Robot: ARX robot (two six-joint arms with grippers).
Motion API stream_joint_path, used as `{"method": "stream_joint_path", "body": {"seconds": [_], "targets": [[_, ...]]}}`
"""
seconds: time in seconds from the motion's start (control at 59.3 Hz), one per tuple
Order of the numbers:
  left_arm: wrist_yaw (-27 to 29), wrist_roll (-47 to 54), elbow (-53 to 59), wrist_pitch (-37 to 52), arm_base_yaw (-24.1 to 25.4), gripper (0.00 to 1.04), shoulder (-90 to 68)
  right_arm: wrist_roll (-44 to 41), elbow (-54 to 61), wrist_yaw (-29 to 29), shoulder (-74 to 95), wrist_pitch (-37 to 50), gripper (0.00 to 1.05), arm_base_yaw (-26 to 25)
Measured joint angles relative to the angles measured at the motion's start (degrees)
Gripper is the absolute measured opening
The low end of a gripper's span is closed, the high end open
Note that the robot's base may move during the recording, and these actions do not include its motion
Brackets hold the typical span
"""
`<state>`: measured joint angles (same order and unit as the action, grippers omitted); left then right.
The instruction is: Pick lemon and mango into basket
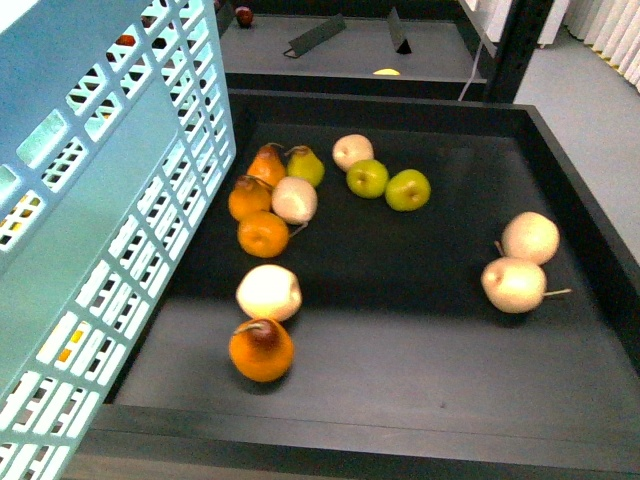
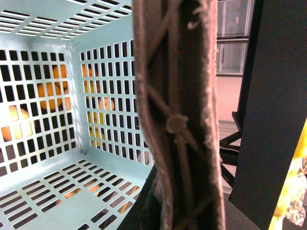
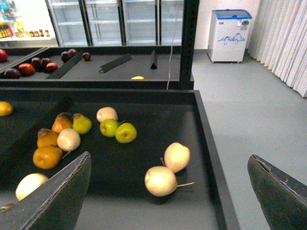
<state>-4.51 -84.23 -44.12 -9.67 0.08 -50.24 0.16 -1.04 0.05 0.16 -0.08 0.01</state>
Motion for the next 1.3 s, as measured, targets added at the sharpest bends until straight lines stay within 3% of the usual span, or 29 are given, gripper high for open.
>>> {"method": "stream_joint_path", "body": {"seconds": [1.299], "targets": [[0.0,0.1,0.0,-0.1,0.0,0.05,0.0,0.0,0.0,0.1,0.0,0.0,0.96,0.0]]}}
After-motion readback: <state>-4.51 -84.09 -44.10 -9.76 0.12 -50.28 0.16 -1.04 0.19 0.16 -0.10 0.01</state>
